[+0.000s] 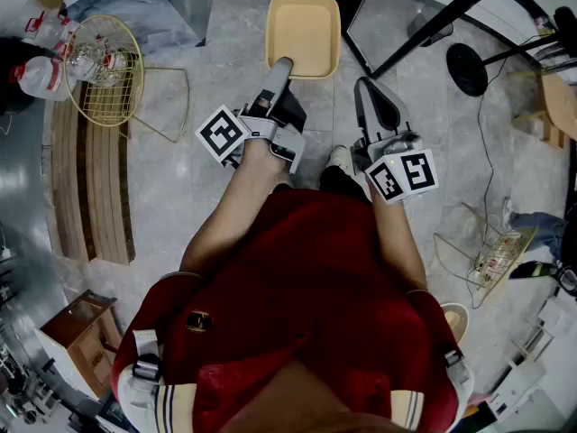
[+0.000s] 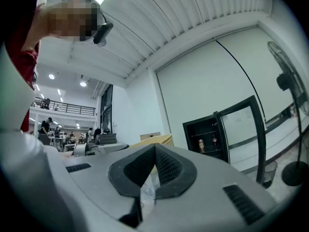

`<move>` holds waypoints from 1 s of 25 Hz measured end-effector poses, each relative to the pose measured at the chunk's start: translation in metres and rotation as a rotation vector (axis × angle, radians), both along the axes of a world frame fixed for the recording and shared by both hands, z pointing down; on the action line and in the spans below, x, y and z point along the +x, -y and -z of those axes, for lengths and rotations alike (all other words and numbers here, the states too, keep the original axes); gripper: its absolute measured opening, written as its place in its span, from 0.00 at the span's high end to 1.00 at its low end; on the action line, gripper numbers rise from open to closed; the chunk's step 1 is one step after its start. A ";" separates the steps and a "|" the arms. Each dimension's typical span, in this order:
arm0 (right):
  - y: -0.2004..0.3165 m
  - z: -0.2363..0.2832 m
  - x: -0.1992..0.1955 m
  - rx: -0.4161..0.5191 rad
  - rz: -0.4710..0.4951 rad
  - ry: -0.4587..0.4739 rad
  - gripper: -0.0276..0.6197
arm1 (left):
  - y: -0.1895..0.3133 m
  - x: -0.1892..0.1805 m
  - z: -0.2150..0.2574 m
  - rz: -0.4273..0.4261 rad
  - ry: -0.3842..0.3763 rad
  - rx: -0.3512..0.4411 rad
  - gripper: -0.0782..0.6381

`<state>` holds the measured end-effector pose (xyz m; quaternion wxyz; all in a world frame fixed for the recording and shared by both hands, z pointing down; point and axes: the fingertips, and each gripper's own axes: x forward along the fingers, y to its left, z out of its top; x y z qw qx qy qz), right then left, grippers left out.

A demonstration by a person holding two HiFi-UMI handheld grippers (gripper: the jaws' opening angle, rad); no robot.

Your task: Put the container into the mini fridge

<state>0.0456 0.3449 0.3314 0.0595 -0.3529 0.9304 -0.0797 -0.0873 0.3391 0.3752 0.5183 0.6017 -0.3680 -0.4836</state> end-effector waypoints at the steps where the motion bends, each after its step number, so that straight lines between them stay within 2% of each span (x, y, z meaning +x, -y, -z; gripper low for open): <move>1: -0.002 0.000 -0.002 -0.003 0.006 0.009 0.96 | -0.001 -0.002 0.000 0.001 0.001 0.000 0.51; 5: -0.007 -0.002 -0.011 -0.014 0.015 0.030 0.96 | -0.007 -0.008 -0.002 0.002 0.003 0.000 0.51; 14: -0.005 -0.013 -0.015 -0.028 0.003 0.007 0.96 | -0.002 -0.013 -0.010 -0.008 -0.010 -0.015 0.51; 19: 0.032 -0.015 -0.016 -0.014 0.008 0.004 0.96 | 0.032 -0.018 -0.011 0.000 0.010 -0.018 0.51; 25: 0.104 -0.018 -0.018 -0.005 0.032 0.013 0.96 | 0.093 -0.024 -0.010 0.028 0.037 -0.033 0.51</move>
